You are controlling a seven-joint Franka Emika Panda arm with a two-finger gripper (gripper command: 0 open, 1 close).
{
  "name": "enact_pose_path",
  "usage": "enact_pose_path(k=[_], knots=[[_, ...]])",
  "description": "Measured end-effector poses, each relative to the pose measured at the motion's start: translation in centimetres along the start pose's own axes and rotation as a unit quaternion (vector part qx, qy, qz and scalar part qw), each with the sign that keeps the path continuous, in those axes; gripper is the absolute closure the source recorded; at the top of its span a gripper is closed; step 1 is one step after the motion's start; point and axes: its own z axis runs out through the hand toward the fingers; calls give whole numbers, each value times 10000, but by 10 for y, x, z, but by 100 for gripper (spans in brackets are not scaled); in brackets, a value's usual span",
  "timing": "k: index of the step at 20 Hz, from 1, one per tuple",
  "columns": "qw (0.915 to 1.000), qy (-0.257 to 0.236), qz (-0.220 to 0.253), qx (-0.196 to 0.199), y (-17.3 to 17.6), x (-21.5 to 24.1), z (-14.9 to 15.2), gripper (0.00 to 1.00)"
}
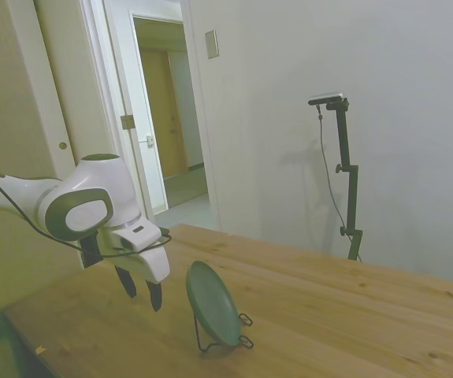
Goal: Unload the plate
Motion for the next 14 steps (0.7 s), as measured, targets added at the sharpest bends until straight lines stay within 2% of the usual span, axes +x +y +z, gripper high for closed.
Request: enact_pose_path(k=[4,14], knots=[[9999,78,-7,82,-5,4,-9,0],[9954,635,-142,705,-55,26,-111,0]])
